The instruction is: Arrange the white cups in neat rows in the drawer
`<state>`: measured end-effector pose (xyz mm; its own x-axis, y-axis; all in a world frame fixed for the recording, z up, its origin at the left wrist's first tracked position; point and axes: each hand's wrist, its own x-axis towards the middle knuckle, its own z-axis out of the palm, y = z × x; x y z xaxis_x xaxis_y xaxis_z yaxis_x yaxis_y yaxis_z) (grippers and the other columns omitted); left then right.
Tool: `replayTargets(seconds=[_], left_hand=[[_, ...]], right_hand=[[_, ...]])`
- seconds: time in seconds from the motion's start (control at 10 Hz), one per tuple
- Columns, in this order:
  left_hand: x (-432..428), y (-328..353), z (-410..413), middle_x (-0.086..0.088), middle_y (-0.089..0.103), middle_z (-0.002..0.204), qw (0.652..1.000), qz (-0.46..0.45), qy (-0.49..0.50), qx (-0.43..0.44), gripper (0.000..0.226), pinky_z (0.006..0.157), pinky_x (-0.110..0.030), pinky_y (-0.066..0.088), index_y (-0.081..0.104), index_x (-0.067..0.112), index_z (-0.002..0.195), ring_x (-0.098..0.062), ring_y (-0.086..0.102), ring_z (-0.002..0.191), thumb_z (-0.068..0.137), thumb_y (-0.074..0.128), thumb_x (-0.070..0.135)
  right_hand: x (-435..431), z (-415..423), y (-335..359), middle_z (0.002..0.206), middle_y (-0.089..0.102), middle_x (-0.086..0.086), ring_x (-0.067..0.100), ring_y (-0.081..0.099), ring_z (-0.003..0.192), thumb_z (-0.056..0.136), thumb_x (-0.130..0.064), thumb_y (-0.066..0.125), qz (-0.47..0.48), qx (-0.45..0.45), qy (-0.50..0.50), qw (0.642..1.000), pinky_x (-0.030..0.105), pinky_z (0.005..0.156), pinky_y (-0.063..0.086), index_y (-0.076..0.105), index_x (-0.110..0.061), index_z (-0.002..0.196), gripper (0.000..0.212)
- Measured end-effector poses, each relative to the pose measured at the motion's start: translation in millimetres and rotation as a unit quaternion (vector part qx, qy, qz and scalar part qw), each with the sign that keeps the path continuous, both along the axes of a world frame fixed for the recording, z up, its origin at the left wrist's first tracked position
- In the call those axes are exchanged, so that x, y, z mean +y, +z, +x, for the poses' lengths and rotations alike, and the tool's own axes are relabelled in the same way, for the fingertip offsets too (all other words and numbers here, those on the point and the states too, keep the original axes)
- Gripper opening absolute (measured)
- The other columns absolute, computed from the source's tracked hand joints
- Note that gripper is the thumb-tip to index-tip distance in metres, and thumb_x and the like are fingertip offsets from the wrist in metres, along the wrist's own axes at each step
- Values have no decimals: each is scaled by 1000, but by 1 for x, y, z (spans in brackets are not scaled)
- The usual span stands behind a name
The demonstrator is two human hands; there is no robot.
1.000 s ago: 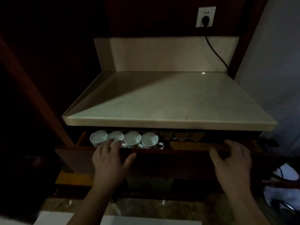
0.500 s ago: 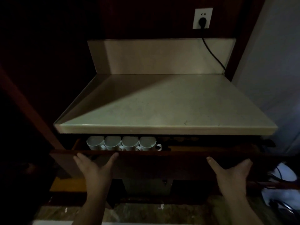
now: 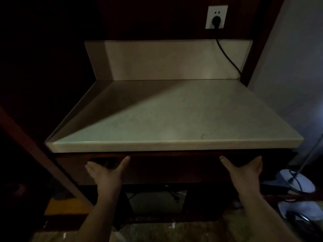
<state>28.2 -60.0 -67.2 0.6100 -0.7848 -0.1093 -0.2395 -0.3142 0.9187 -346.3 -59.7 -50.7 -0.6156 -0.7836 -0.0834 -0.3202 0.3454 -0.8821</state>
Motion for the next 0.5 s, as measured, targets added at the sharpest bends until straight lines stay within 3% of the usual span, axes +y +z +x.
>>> replayTargets(seconds=[0.2,0.3,0.4,0.5], left_hand=[[-20,0,4,-12,-16,165,999,26,-25,-20,137,120,-38,7,-11,3,156,-24,-10,152,70,83,53],[-19,-7,6,-12,-17,165,998,25,-39,-34,131,115,-28,3,-11,3,156,-23,-11,152,75,84,43],[-11,-12,16,-14,7,166,998,-11,-39,-44,116,122,-38,10,1,12,159,-29,7,152,79,83,33],[18,-17,18,-18,27,159,999,6,-3,-45,106,117,-53,28,11,28,157,-37,27,145,79,82,21]], right_hand=[[-19,-2,-1,171,-14,7,27,7,156,79,-46,84,36,8,45,998,45,121,23,-17,-11,161,135],[-15,-11,-8,168,-25,3,23,-2,157,81,-41,84,65,30,90,993,44,121,21,-28,-17,157,138],[-8,-28,-2,171,-1,8,30,17,154,81,-37,83,100,18,114,988,47,118,29,-18,-28,160,129],[-4,-48,16,150,47,9,34,56,126,77,-41,84,98,-27,126,987,51,106,48,21,-41,154,100]])
